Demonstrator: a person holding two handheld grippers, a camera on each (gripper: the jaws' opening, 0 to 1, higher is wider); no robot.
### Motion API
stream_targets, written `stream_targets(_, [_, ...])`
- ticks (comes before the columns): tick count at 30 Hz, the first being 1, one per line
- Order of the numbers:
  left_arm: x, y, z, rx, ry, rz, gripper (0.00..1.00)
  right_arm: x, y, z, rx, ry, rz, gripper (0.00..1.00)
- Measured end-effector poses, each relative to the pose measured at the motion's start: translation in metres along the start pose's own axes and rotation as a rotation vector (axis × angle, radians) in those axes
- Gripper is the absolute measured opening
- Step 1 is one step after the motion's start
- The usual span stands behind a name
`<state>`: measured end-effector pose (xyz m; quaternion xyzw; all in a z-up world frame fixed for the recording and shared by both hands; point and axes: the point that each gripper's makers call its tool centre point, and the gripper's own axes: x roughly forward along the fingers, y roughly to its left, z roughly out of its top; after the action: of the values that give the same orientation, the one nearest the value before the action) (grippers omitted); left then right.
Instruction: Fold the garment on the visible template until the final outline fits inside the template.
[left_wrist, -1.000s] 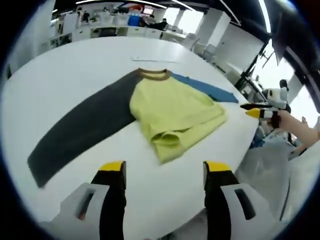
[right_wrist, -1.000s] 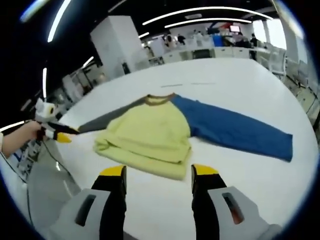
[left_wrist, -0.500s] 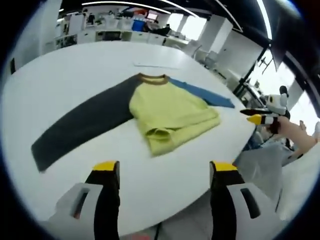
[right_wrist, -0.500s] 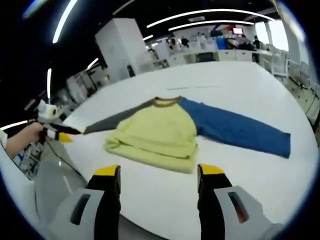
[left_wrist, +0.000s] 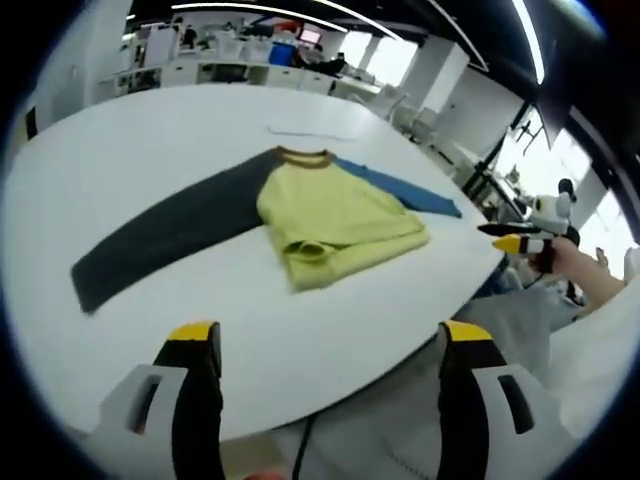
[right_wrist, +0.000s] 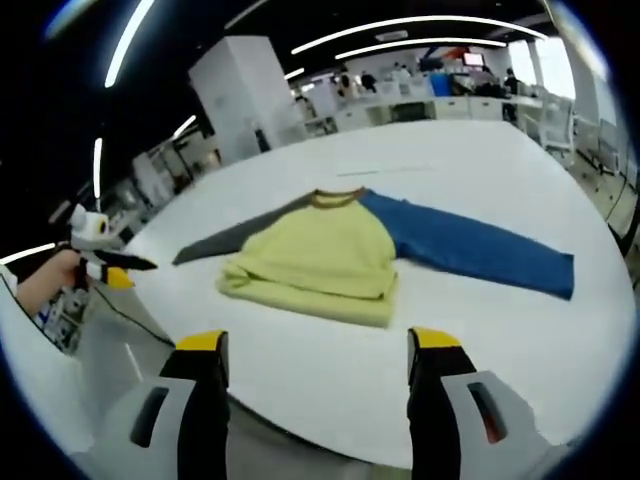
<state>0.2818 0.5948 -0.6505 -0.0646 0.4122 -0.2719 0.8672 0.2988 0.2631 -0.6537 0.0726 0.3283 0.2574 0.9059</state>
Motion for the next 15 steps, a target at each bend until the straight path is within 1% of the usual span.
stream_targets(2, [-0.001, 0.000, -0.004, 0.004, 0.006, 0.008, 0.89, -0.001, 0.000, -0.002, 0.014, 0.005, -0.005, 0.75])
stream_targets(4, [-0.002, -0.001, -0.010, 0.030, 0.030, 0.014, 0.92, -0.002, 0.002, -0.005, 0.024, 0.011, -0.003, 0.78])
stream_targets(5, [-0.002, -0.002, -0.012, 0.030, 0.037, 0.013, 0.93, -0.002, 0.003, -0.006, 0.027, 0.019, 0.001, 0.79])
stream_targets(9, [-0.005, -0.008, -0.014, -0.001, 0.024, 0.001, 0.96, -0.005, 0.009, -0.009, 0.018, 0.034, 0.012, 0.82])
stream_targets(12, [-0.006, -0.011, -0.017, -0.002, 0.025, -0.002, 0.96, -0.008, 0.012, -0.007, 0.027, 0.026, 0.020, 0.83])
stream_targets(15, [-0.007, -0.013, -0.021, 0.002, 0.038, -0.003, 0.98, -0.012, 0.014, -0.006, 0.029, 0.023, 0.024, 0.84])
